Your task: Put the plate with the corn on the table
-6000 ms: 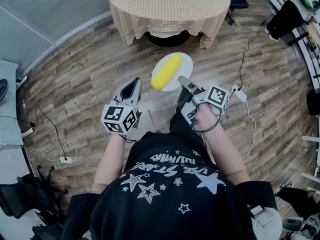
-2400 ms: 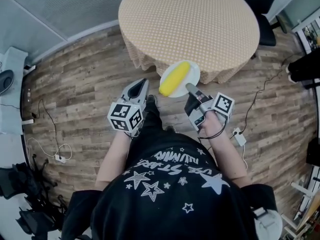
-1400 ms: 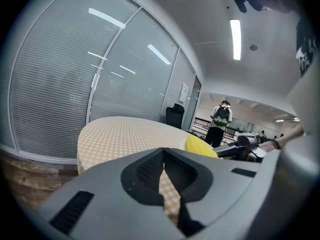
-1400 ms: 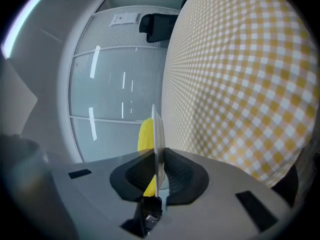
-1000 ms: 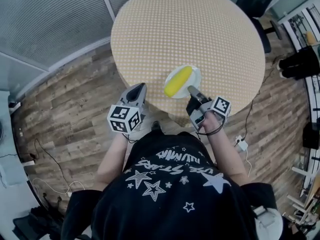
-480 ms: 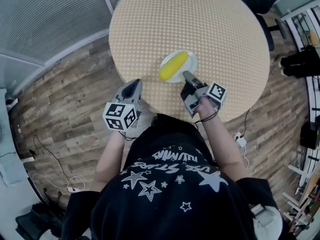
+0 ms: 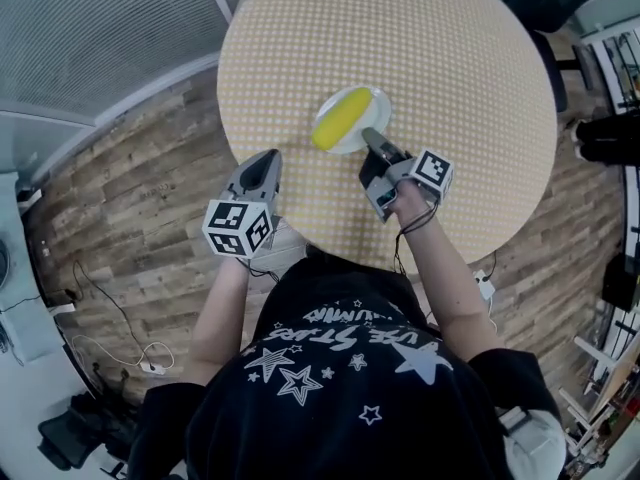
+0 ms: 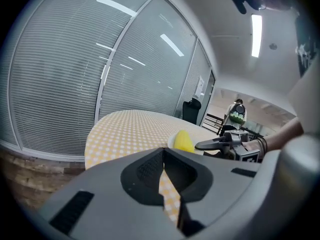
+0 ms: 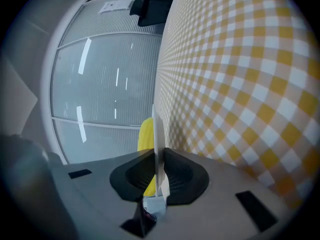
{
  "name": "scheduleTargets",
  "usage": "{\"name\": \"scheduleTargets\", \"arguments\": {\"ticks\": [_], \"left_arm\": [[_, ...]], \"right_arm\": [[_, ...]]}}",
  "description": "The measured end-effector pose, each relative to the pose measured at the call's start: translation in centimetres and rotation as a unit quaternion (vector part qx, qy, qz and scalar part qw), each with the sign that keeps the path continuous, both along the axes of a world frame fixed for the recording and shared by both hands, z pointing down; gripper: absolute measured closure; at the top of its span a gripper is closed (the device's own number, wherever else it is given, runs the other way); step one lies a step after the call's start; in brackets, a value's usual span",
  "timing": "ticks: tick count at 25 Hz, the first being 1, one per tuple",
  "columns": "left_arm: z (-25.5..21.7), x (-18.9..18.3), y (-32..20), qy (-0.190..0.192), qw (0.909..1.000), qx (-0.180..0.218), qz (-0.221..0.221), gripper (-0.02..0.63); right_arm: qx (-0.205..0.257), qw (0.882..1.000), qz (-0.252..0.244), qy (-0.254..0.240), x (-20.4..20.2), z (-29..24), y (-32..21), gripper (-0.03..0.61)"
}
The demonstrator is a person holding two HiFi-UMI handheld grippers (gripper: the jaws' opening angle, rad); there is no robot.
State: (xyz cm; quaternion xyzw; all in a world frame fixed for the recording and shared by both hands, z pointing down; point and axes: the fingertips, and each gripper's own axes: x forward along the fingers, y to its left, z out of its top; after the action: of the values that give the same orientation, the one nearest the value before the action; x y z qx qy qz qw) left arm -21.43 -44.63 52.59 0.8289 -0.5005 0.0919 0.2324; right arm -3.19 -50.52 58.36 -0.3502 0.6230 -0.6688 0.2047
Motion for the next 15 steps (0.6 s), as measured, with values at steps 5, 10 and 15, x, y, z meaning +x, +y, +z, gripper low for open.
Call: {"name": "scheduleTargets", "arguments": {"ticks": [5, 10, 15], "left_arm": [[0.7, 0.9, -2.3, -0.006, 1.0, -0.006, -0.002, 0.606], [1.5, 1.6, -3.8, -0.01, 0.9999, -0.013, 0.005, 0.606], [1.4, 2.3, -4.2, -0.008, 0.9999, -0.012, 0.009, 0.606]], "right_arm": [[-0.025, 1.0, -0.007, -0.004, 0.1, 1.7, -1.5, 0.525], [-0.068, 0.998, -0.012, 0.004, -0.6, 2.6, -2.6, 0.525], [-0.083, 0.996, -0.002, 0.009, -0.8, 2.8, -2.8, 0.525]]}}
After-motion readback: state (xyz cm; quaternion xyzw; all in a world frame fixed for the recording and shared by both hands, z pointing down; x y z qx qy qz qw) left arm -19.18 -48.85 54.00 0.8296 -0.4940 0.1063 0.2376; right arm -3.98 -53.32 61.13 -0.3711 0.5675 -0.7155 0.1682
